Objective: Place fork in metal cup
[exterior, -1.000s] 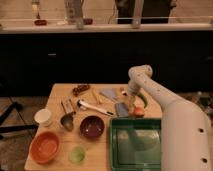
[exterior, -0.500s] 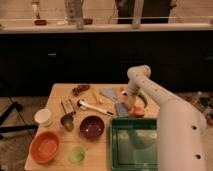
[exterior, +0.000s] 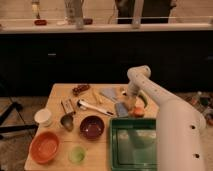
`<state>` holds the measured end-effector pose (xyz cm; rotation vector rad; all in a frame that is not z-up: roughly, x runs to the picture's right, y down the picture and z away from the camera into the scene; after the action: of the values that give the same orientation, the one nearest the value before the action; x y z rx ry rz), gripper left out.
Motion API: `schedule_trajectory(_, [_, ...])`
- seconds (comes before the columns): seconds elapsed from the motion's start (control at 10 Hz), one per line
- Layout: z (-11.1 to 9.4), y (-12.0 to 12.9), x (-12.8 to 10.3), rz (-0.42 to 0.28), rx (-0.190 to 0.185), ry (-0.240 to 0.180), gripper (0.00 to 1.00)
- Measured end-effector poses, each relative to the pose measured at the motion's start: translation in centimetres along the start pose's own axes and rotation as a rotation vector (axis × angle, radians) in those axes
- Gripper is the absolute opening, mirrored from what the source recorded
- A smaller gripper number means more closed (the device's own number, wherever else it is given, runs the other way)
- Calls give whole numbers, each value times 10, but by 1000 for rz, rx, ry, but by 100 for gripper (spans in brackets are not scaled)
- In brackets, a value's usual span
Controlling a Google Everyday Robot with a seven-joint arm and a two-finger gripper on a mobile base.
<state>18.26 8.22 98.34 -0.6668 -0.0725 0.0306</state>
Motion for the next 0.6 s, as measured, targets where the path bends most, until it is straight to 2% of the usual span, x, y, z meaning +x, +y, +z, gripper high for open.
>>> schedule_trajectory(0.4, [4,1,1,-8,-15,8,80])
schedule_trajectory(0.5, [4,1,2,-8,-17,7,77])
schedule_trajectory(0.6, [5,2,3,-9,-19,3,69])
